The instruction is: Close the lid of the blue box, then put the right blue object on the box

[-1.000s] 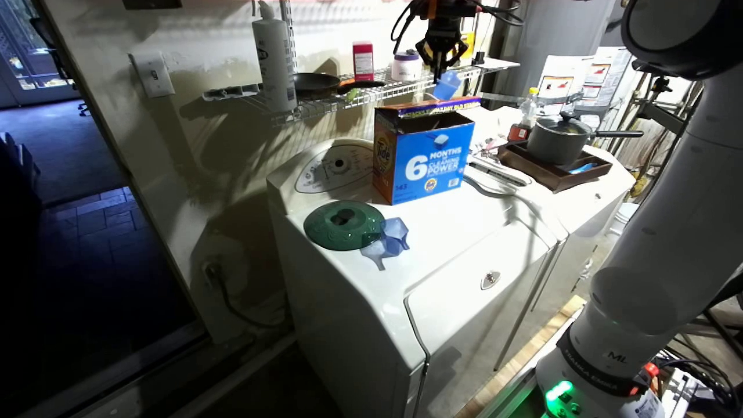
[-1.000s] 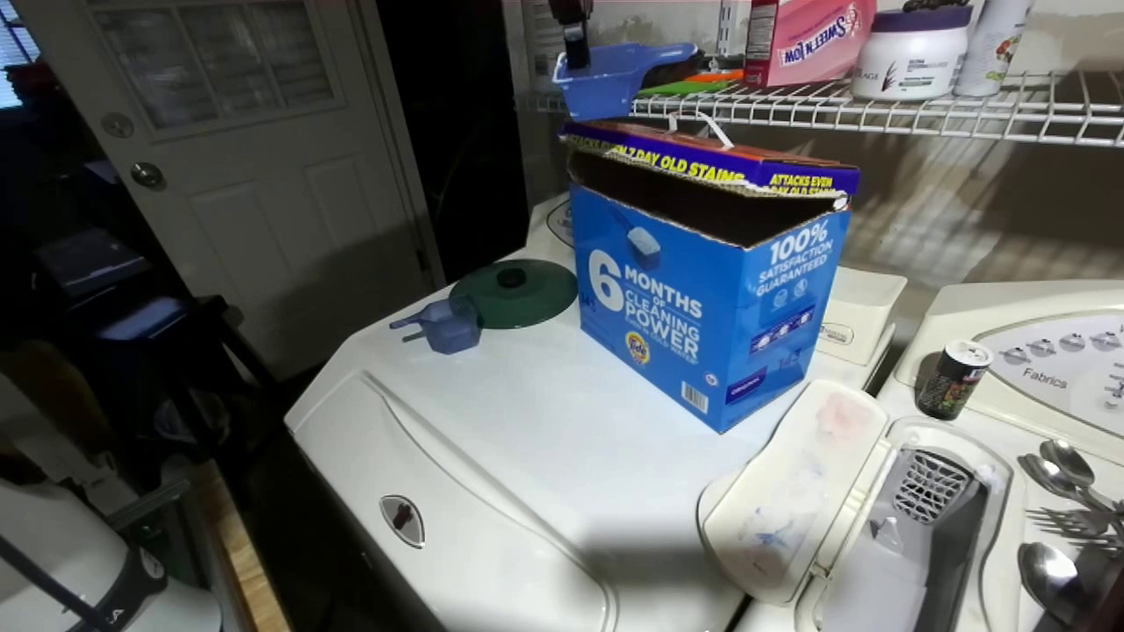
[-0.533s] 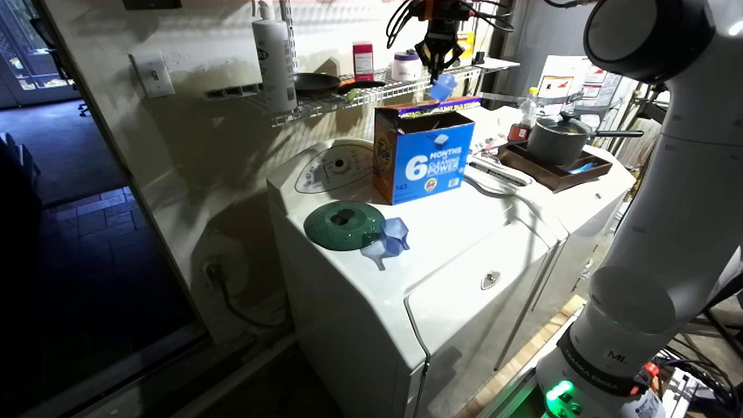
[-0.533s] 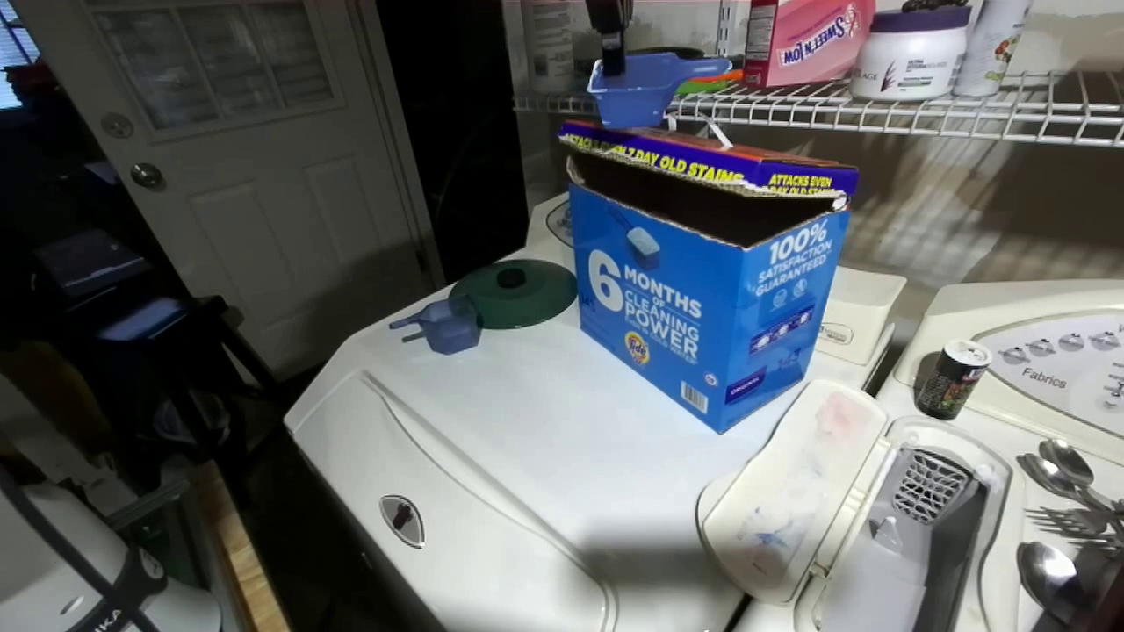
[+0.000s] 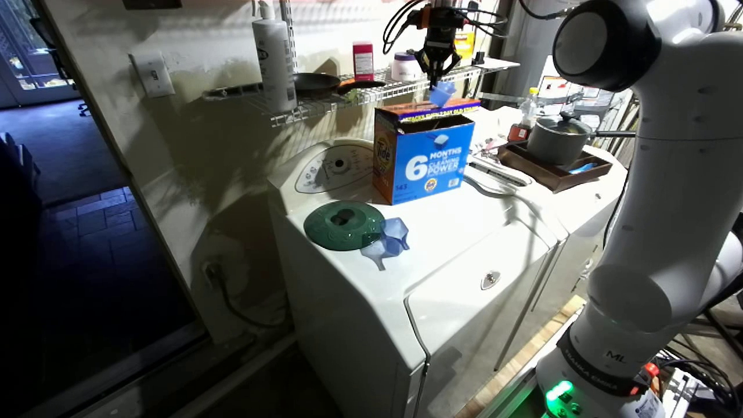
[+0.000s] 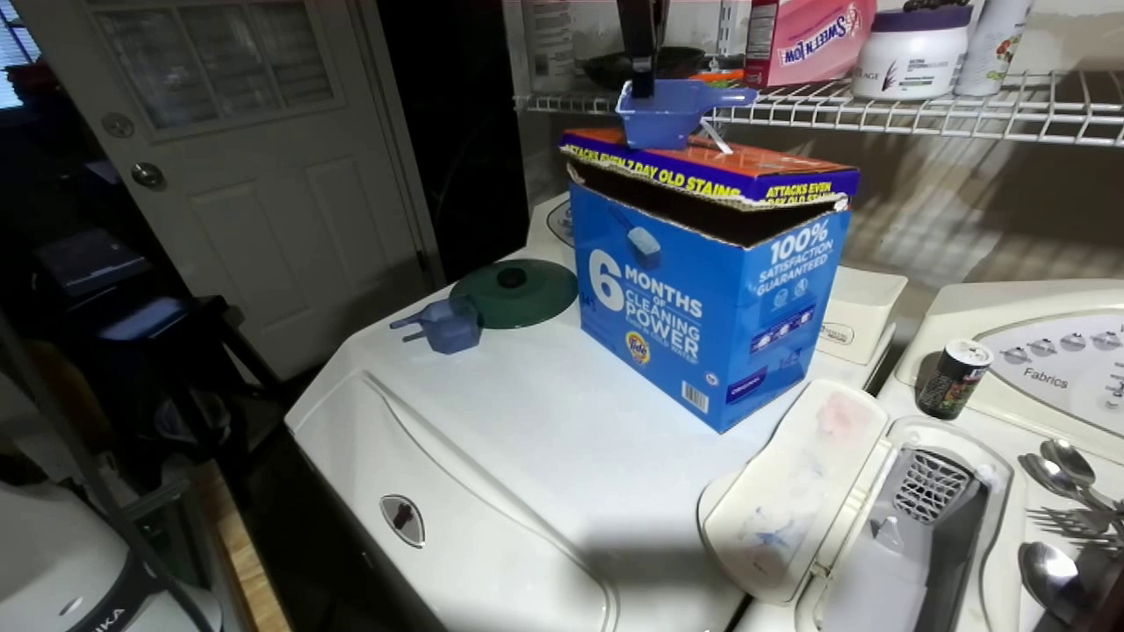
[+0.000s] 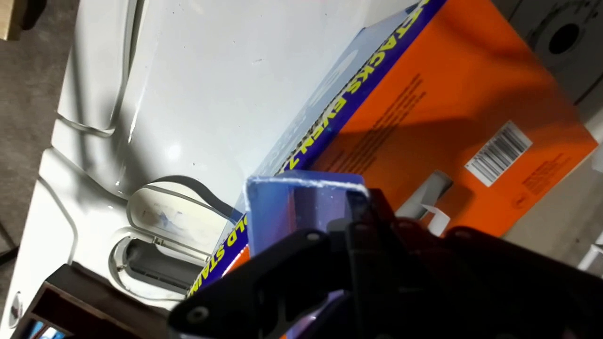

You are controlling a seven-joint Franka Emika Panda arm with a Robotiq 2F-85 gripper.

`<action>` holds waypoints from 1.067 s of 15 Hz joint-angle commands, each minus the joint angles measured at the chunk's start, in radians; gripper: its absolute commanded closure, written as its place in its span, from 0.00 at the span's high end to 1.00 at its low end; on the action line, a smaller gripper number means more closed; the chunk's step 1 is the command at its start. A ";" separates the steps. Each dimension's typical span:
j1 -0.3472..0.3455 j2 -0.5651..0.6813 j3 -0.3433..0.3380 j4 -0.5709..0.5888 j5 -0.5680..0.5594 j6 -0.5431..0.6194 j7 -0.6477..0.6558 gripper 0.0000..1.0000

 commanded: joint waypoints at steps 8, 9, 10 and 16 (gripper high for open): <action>-0.047 0.134 0.001 0.145 0.076 -0.084 0.034 0.01; -0.048 0.138 0.001 0.148 0.077 -0.087 0.038 0.01; -0.046 0.140 0.002 0.150 0.077 -0.090 0.043 0.01; -0.048 0.147 0.000 0.154 0.075 -0.112 0.065 0.01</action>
